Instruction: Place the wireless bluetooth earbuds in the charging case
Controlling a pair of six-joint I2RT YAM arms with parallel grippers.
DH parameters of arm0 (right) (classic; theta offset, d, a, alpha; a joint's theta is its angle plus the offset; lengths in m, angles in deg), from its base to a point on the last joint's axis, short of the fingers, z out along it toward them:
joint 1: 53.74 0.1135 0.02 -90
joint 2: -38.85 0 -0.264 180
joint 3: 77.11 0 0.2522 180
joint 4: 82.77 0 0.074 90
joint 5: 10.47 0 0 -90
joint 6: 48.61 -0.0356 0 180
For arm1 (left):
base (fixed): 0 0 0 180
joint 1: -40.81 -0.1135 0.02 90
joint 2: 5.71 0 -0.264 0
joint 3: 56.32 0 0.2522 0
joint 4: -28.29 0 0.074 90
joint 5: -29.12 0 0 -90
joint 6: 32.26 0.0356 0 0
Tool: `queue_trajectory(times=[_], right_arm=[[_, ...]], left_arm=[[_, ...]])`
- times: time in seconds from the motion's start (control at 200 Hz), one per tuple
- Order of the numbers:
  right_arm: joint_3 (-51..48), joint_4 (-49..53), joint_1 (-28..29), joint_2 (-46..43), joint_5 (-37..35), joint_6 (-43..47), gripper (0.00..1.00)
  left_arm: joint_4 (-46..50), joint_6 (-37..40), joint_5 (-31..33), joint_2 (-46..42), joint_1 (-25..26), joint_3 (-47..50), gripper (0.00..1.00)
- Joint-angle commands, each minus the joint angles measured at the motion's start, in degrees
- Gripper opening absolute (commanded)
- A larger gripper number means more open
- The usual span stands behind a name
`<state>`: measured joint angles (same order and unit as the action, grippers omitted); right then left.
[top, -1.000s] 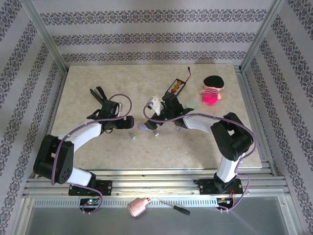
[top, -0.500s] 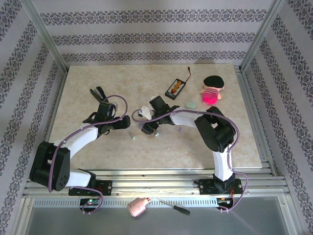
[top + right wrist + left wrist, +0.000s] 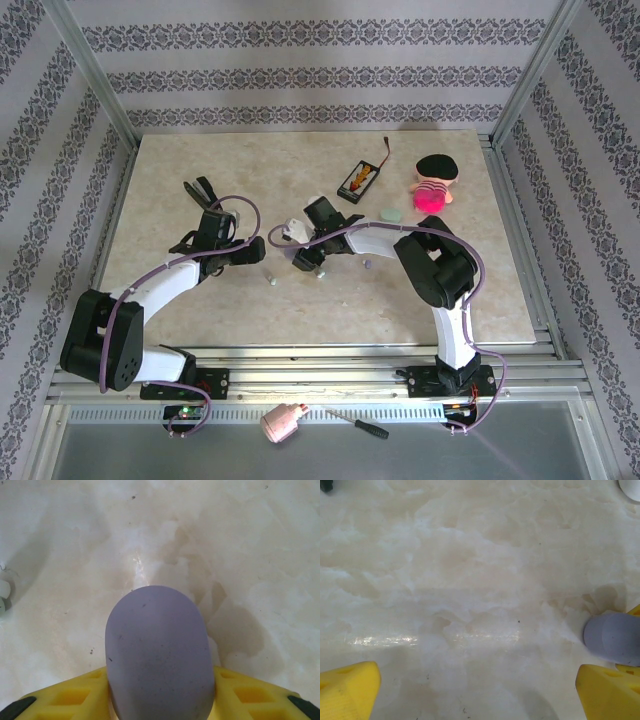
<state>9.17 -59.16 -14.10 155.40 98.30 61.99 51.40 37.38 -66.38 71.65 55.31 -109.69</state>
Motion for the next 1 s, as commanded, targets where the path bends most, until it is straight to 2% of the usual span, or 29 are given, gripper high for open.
queue_trajectory(times=[0.0,0.16,0.395,0.59,0.69,0.739,0.859,0.999], right_arm=[[-0.41,1.63,0.69,-1.24,-0.39,0.58,0.45],[-2.03,1.74,0.13,-4.72,0.26,0.79,0.44],[-4.97,2.02,-2.0,-11.85,4.28,0.8,0.42],[-7.39,5.44,-5.66,-18.89,7.78,1.52,0.4],[-8.81,7.36,-8.21,-23.41,11.49,1.73,0.38],[-9.5,8.67,-9.14,-25.62,13.23,2.42,0.38],[-9.85,14.29,-9.86,-30.28,16.27,5.5,0.38],[-8.15,22.81,-9.76,-33.8,19.21,10.35,0.38]], left_arm=[[-3.11,2.57,0.39,-1.98,-0.72,1.03,0.99],[-5.8,2.31,-0.65,-3.31,-0.72,2.57,0.99],[-13.95,6.6,-2.2,-6.13,-0.74,6.55,1.0],[-33.02,13.57,-10.51,-7.74,2.14,12.56,0.99],[-43.84,18.5,-15.91,-7.13,5.03,15.86,0.98],[-48.81,20.62,-20.91,-6.24,6.07,17.09,0.98],[-61.85,21.5,-30.32,-2.57,7.76,18.96,0.97],[-65.53,21.08,-43.74,2.35,9.15,15.91,0.91]])
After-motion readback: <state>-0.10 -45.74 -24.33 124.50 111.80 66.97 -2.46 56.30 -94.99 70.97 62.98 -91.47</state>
